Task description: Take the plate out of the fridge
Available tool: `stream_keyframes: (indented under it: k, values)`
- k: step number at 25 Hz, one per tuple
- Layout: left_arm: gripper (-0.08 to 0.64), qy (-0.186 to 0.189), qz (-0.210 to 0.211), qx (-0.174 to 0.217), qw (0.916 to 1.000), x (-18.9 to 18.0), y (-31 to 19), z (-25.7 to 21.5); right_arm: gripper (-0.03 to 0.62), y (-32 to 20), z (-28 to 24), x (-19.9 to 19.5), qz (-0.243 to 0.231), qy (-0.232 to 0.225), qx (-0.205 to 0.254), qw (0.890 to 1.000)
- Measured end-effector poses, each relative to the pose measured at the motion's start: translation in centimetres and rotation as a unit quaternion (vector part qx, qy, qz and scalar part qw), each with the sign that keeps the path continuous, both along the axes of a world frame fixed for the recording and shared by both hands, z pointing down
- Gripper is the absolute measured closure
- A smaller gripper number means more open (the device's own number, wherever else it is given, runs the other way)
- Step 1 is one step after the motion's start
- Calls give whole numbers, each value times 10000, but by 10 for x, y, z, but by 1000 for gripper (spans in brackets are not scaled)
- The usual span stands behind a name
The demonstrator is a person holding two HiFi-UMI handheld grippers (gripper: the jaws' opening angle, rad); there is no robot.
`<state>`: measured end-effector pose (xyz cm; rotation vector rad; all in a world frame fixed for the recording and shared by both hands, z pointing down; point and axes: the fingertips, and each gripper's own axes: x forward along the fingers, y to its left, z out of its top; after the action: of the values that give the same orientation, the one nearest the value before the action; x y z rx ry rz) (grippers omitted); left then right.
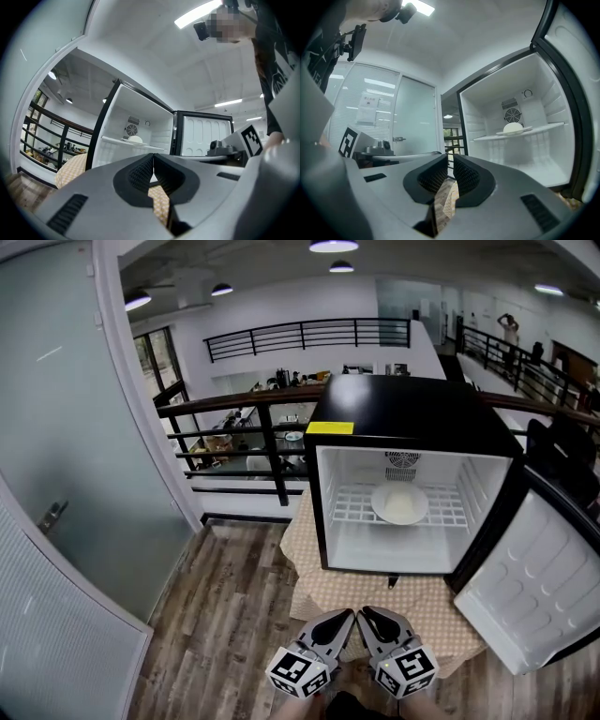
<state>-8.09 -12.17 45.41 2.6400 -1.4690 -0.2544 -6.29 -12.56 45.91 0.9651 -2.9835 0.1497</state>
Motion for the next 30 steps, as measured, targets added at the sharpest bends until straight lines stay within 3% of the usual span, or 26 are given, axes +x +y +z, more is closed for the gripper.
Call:
stream_keyframes:
  k: [16, 24, 30]
  values:
    - [549, 52, 372, 20, 9993, -1, -93, -4, 540, -93, -3, 1, 525, -86, -67, 9986]
    - [549, 35, 562, 74, 9984, 7, -134, -5, 538, -136, -5, 12, 915, -571, -454, 9931]
    - [549, 49, 758, 94, 9971, 18, -149, -5, 538, -162, -11, 29, 1198, -1350, -1092, 9775]
